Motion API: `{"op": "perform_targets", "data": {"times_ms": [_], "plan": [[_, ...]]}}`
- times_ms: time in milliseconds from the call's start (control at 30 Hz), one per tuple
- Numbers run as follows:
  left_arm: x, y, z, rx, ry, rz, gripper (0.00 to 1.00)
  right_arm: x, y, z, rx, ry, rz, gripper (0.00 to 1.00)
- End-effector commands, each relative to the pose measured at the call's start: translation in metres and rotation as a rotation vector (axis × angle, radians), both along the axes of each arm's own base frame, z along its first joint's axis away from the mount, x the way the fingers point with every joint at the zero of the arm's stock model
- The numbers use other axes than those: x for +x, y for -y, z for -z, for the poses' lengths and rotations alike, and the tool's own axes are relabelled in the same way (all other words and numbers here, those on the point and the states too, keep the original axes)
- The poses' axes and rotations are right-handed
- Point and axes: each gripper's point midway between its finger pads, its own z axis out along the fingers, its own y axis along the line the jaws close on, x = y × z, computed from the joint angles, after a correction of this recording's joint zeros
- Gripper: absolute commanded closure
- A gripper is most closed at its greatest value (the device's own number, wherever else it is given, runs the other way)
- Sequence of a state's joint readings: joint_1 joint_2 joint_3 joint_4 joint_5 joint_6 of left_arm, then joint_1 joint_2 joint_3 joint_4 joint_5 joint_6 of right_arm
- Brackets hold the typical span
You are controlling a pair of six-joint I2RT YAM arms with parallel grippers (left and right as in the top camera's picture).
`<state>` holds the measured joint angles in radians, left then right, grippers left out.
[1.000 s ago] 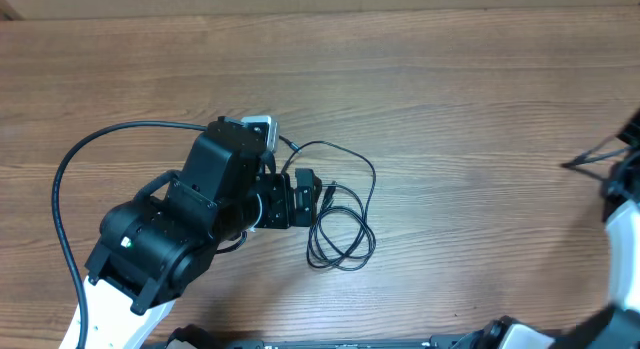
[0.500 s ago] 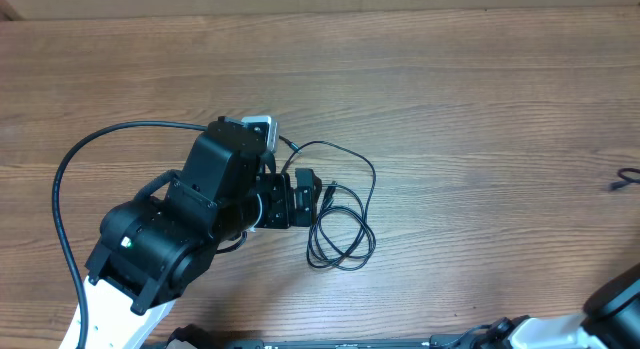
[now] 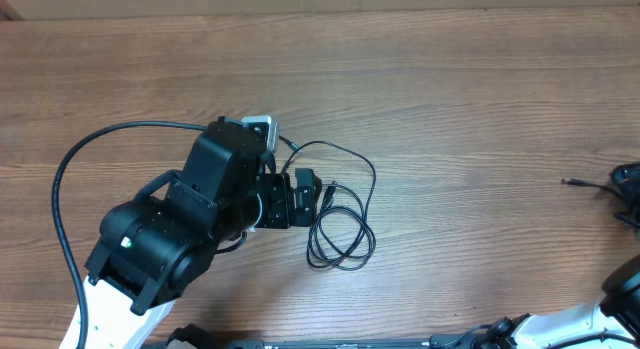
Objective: Untangle cables
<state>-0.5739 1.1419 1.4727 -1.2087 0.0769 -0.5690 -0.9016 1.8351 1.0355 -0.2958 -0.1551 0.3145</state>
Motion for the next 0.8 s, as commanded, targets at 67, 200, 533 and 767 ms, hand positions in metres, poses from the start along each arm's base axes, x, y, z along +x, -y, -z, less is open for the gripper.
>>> {"op": "perform_targets", "data": {"times_ms": [67,200,533,767], "plan": [[0.002,-0.002,-0.006,0.002,0.025,-0.001,0.00,0.015,-0.008,-0.058,0.115,0.087,0.044,0.00],[0.002,-0.002,-0.006,0.002,0.025,-0.001,0.00,0.014,-0.024,-0.105,0.138,0.115,0.011,0.00],[0.002,-0.002,-0.006,0.002,0.025,-0.001,0.00,0.005,-0.142,-0.224,0.354,0.387,-0.225,0.00],[0.002,-0.002,-0.006,0.002,0.025,-0.001,0.01,-0.040,-0.262,-0.237,0.400,0.238,-0.566,0.00]]}}
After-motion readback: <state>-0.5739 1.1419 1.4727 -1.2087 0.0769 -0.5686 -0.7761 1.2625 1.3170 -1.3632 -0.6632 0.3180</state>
